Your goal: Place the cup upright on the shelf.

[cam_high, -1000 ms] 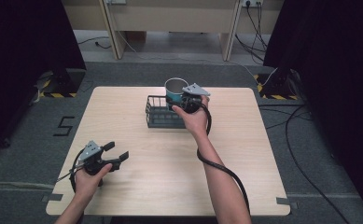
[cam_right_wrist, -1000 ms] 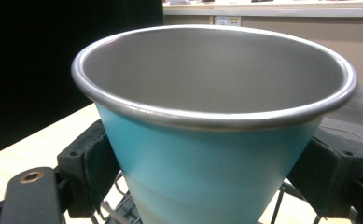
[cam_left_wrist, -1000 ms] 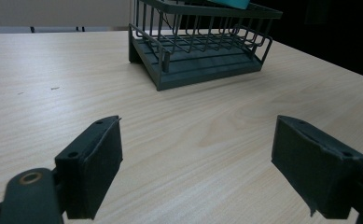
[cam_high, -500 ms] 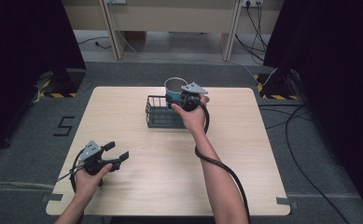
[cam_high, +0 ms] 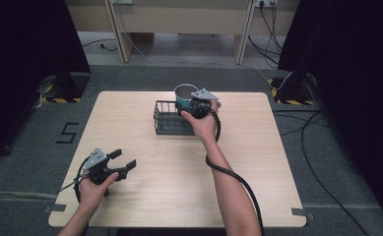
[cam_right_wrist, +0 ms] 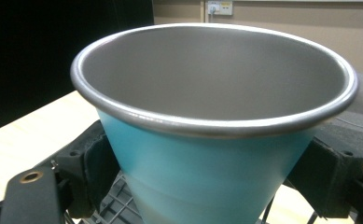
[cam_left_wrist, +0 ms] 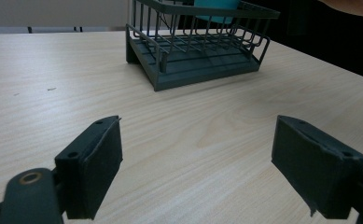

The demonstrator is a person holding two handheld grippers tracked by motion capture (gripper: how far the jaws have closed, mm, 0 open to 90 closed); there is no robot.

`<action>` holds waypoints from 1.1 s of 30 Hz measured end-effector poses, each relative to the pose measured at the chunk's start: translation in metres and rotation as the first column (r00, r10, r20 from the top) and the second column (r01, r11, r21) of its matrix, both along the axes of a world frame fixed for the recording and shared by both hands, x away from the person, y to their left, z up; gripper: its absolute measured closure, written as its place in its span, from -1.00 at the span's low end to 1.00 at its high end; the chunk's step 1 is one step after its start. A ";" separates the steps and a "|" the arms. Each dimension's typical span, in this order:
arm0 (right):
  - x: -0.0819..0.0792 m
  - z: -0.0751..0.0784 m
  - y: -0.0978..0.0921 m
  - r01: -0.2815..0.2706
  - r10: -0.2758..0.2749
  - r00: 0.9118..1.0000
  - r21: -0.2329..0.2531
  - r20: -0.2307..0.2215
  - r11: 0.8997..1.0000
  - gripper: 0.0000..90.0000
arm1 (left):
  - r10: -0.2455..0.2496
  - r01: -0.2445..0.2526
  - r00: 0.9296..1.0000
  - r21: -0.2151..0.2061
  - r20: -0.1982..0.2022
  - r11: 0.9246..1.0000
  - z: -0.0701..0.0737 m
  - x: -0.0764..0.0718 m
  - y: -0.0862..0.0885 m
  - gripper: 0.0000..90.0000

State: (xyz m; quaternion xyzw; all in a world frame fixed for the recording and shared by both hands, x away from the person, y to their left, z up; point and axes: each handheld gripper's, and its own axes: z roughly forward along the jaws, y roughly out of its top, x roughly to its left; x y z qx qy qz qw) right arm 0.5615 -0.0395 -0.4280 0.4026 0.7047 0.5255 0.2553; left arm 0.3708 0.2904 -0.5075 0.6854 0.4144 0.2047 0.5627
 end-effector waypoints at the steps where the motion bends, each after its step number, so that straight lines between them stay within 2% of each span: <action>1: 0.000 0.000 0.000 -0.001 0.001 1.000 -0.004 0.000 1.000 -0.61 | 0.000 0.000 1.000 -0.001 0.000 1.000 0.000 0.000 0.000 -0.65; 33: 0.003 -0.022 0.001 0.025 -0.027 0.999 -0.036 -0.037 0.999 -0.61 | -0.002 0.002 1.000 -0.004 0.001 1.000 0.000 0.000 0.000 -0.65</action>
